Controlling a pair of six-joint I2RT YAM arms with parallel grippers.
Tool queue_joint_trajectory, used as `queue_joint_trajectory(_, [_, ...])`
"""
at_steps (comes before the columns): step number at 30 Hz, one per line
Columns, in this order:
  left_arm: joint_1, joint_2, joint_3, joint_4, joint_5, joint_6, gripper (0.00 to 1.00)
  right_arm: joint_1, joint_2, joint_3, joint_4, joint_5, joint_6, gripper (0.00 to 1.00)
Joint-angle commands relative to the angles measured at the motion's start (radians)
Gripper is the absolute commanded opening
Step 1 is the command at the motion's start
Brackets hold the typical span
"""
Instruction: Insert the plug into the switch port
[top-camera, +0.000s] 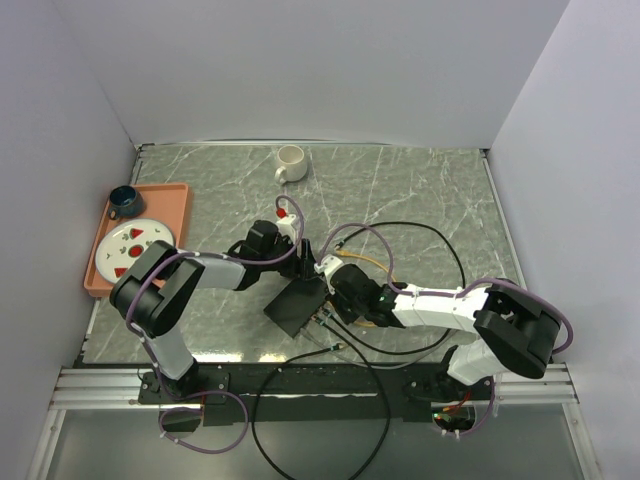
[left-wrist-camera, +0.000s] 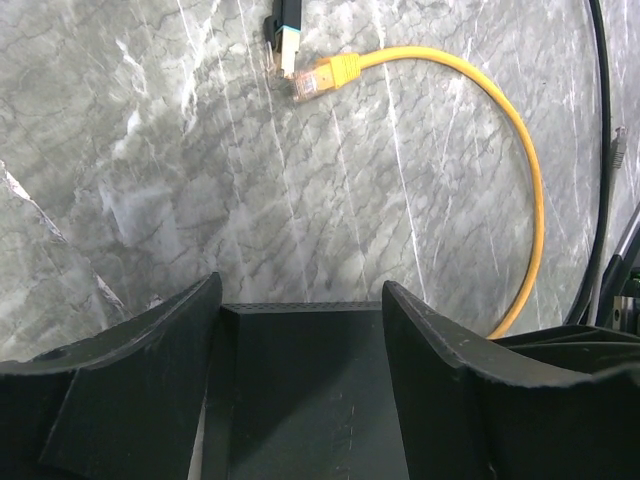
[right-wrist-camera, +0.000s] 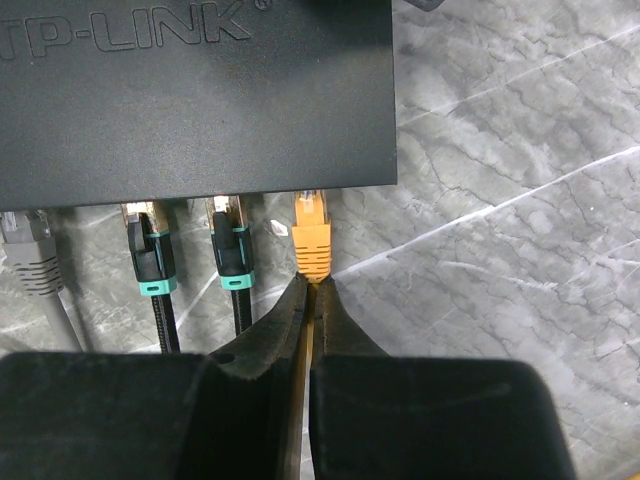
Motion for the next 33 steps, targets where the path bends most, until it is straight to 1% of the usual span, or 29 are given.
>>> queue_joint_trajectory(1, [-0.080,-0.037,-0.032,-0.037,0.157,-0.065,0.68,0.002,-0.008,0.074,0.143,0.059,0.016,0.00])
queue_joint_trajectory(9, [-0.092,-0.045,-0.072,0.015,0.149,-0.098,0.66,0.002,0.022,0.143,0.133,0.063,0.007,0.00])
queue_joint_trajectory(16, [-0.103,-0.042,-0.082,0.035,0.153,-0.118,0.66,0.004,0.030,0.152,0.170,0.074,0.009,0.00])
queue_joint_trajectory(26, [-0.126,-0.037,-0.087,0.053,0.146,-0.137,0.65,0.002,0.058,0.233,0.195,0.083,-0.010,0.00])
queue_joint_trajectory(33, [-0.136,-0.035,-0.105,0.076,0.142,-0.153,0.65,0.002,0.073,0.247,0.256,0.078,0.005,0.00])
